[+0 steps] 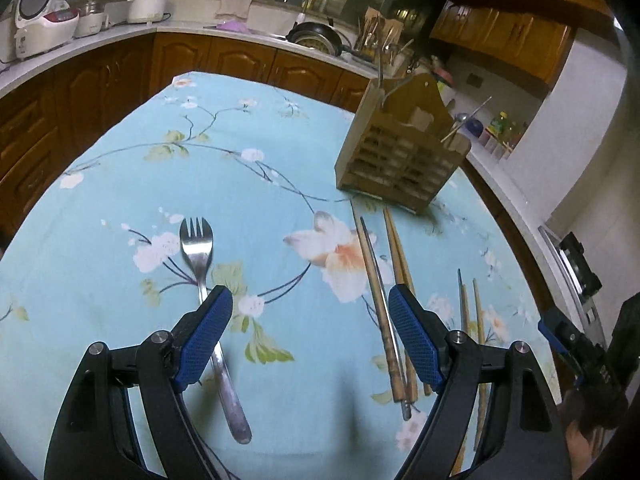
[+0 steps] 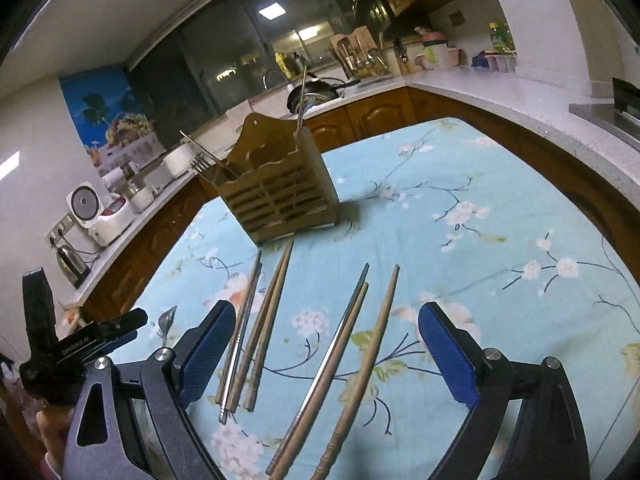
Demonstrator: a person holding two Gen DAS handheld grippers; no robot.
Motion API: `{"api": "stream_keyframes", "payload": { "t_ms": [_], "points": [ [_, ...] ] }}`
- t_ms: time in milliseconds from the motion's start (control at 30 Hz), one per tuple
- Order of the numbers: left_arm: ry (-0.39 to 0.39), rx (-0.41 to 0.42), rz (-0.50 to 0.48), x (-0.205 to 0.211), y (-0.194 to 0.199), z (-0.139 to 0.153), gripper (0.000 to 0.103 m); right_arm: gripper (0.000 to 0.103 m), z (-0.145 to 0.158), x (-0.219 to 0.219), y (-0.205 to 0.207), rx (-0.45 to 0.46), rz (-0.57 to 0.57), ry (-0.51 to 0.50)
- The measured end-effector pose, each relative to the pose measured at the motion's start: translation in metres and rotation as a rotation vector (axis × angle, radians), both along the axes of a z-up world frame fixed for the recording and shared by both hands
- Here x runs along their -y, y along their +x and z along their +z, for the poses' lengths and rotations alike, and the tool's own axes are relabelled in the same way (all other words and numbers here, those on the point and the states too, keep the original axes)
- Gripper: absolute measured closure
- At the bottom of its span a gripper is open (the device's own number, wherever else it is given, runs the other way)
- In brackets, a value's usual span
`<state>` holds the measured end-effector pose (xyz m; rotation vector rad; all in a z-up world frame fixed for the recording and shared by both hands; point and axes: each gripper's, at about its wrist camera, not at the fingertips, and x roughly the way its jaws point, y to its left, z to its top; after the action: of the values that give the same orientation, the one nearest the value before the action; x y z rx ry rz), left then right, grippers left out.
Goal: Organize utensils
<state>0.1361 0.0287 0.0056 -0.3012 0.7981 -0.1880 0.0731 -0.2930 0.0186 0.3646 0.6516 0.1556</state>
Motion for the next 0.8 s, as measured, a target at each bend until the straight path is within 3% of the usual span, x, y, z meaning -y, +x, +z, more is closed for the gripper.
{"api": "stream_keyframes", "payload": {
  "t_ms": [500,700,800],
  "points": [
    [0.061,-0.034,-0.028,0.016,0.019,-0.002,0.021,0.012,-0.003,-0.003,0.017,-0.024,0.002,-0.031],
    [0.079,-0.062,-0.067,0.031,0.044,-0.004,0.021,0.035,-0.008,-0.008,0.038,-0.06,0.013,-0.064],
    [0.091,-0.079,-0.088,0.039,0.062,-0.005,0.027,0.048,-0.015,-0.009,0.053,-0.102,0.023,-0.069]
  ]
}}
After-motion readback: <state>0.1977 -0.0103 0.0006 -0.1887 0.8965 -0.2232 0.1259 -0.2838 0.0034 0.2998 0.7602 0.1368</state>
